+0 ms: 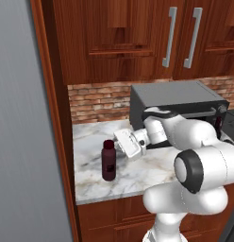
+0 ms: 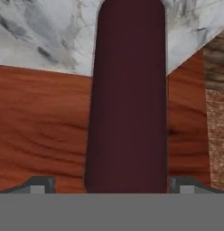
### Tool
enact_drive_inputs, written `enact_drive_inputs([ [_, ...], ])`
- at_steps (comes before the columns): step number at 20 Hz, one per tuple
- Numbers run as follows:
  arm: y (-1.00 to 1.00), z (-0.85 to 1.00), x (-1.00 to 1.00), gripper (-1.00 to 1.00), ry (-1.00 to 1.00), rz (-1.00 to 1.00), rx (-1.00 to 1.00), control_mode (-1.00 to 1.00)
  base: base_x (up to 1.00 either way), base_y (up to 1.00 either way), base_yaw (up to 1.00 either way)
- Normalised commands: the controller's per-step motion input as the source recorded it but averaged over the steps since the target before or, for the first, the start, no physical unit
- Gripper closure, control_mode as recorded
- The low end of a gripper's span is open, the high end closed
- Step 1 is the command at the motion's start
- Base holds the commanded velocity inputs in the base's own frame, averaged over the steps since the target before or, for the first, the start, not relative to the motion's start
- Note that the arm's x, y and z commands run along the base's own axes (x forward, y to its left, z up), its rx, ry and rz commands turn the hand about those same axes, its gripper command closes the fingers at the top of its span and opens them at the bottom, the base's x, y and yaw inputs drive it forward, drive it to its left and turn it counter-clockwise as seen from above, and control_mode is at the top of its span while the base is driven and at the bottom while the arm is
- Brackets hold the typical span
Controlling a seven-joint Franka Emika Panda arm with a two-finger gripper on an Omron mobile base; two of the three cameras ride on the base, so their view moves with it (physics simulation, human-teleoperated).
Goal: There is a wine glass and glass cup on the dining counter. Place the wine bottle next to the wine glass and the juice bottle next to the glass cup.
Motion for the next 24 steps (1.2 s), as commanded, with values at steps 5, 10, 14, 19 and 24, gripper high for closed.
enact_drive_inputs([
  [5, 0.07, 0.00, 0.00, -1.00, 0.18, 0.00, 0.00, -1.00, 0.00, 0.00, 0.00],
  [10, 0.00, 0.00, 0.00, -1.00, 0.06, 0.00, 0.00, -1.00, 0.00, 0.00, 0.00],
  [14, 0.03, -0.08, 0.00, -1.00, 0.00, 0.00, 0.00, -1.00, 0.00, 0.00, 0.00],
  [19, 0.25, -0.13, -0.06, -1.00, -0.01, 0.00, -0.04, -1.00, 0.00, 0.00, 0.00],
  [24, 0.15, -0.08, -0.04, -1.00, 0.00, 0.00, -0.01, -1.00, 0.00, 0.00, 0.00],
])
